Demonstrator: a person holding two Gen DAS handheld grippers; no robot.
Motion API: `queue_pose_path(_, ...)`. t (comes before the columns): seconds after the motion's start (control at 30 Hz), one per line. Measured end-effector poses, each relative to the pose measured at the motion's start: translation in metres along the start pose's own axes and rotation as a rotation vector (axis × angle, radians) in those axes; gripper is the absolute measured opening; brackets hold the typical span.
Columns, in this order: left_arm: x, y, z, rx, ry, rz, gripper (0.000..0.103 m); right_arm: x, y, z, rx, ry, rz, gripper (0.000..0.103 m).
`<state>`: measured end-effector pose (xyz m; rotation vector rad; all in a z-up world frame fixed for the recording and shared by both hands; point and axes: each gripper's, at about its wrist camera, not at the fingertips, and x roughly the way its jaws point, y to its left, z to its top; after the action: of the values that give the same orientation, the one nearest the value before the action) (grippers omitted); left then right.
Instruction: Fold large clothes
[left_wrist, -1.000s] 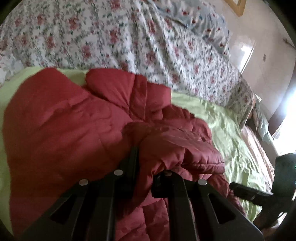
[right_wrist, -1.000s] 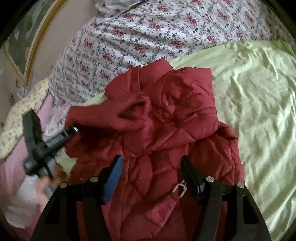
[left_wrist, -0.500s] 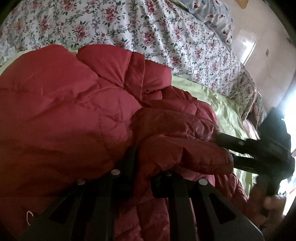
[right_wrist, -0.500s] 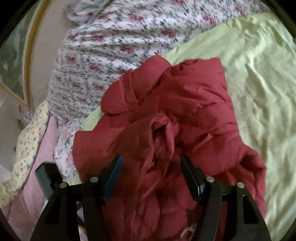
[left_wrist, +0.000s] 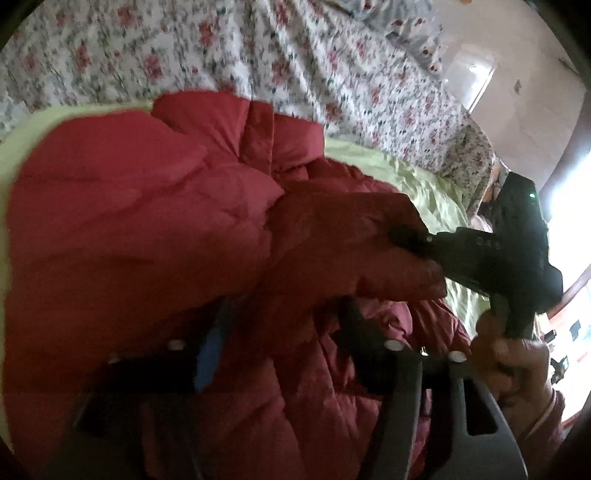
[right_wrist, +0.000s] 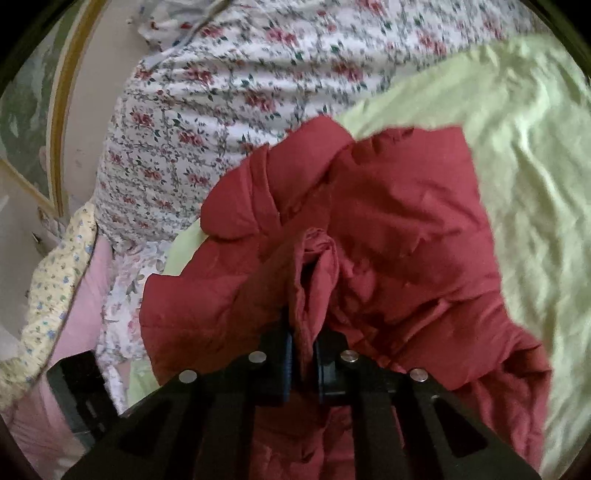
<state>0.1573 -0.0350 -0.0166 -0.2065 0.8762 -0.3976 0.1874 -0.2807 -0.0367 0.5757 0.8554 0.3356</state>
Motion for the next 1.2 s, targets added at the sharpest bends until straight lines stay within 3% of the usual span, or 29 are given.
queue_pose_path(0.2, -0.038, 0.020, 0.022, 0.013, -0.085, 0.067, 0.061, -0.022, -0.011, 0.001, -0.035, -0.072, -0.099, 0.008)
queue_pose_path(0.33, -0.036, 0.044, 0.050, 0.000, -0.107, 0.148, 0.061, -0.017, -0.023, -0.001, -0.031, -0.049, -0.122, 0.008)
queue_pose_path(0.43, -0.016, 0.060, 0.063, -0.003, -0.082, 0.213, 0.061, -0.012, -0.023, -0.003, -0.054, -0.037, -0.138, 0.008)
queue_pose_path(0.6, 0.025, 0.084, 0.057, -0.015, 0.009, 0.267, 0.061, -0.014, -0.021, -0.003, -0.077, -0.037, -0.159, 0.009)
queue_pose_path(0.7, 0.036, 0.086, 0.049, 0.003, 0.033, 0.296, 0.061, -0.021, -0.018, -0.003, -0.073, -0.037, -0.163, 0.016)
queue_pose_path(0.9, 0.039, 0.084, 0.042, -0.006, 0.032, 0.323, 0.061, -0.059, 0.019, -0.007, -0.171, -0.204, -0.231, 0.019)
queue_pose_path(1.0, 0.045, 0.079, 0.043, 0.005, 0.036, 0.362, 0.062, -0.039, 0.042, -0.012, -0.245, -0.122, -0.176, 0.028)
queue_pose_path(1.07, 0.048, 0.075, 0.043, 0.020, 0.039, 0.392, 0.062, -0.016, 0.051, -0.018, -0.289, -0.049, -0.173, 0.028)
queue_pose_path(1.2, 0.049, 0.074, 0.044, 0.038, 0.044, 0.408, 0.062, 0.026, 0.043, -0.028, -0.339, 0.016, -0.295, 0.026)
